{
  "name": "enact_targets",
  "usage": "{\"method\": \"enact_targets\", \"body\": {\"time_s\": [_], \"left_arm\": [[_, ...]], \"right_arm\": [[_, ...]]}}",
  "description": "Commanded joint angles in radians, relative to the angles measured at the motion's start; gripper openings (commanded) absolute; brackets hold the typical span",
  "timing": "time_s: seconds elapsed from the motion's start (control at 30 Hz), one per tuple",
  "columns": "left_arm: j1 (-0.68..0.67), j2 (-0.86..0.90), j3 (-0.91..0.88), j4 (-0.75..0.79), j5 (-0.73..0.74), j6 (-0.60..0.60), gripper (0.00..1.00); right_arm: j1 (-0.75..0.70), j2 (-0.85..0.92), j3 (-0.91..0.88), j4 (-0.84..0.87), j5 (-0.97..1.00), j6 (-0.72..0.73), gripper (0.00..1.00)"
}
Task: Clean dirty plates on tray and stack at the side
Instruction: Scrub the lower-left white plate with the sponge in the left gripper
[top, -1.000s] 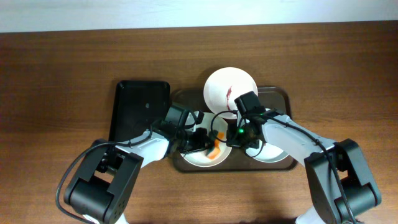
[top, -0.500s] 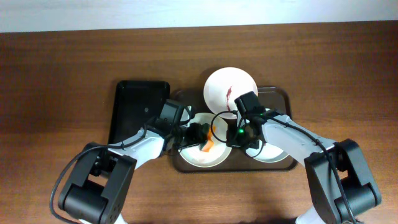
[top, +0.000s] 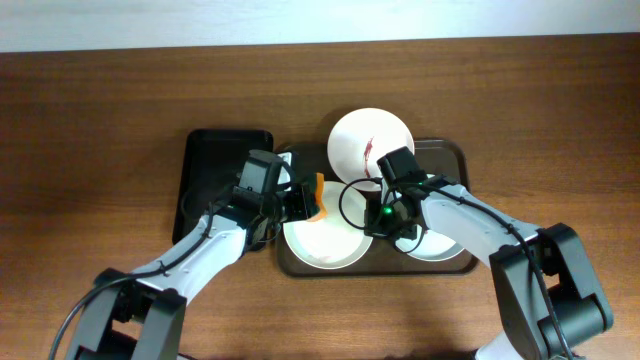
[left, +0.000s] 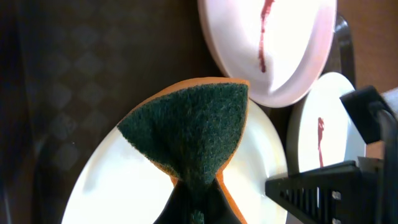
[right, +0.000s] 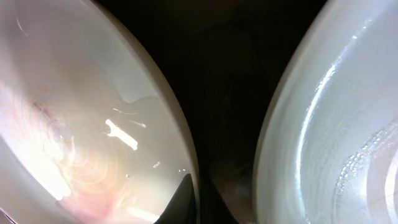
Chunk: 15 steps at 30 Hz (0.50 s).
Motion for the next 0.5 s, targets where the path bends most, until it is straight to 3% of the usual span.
{"method": "enact_targets", "body": {"time_s": [0.0, 0.23, 0.47], "left_arm": [[0.001, -0.056, -0.007, -0.018, 0.031, 0.103, 0.0], [0.0, -0.053, -0.009, -0.067, 0.028, 0.17, 0.0], [0.0, 0.044, -0.01, -0.038, 0.106, 0.088, 0.0]], "right_arm": [[0.01, 0.018, 0.004, -0.013, 0.035, -0.003, 0.04], [0.01, 0.018, 0.004, -0.012, 0.035, -0.003, 0.05], [0.01, 0.018, 0.004, -0.018, 0.035, -0.002, 0.05]]}}
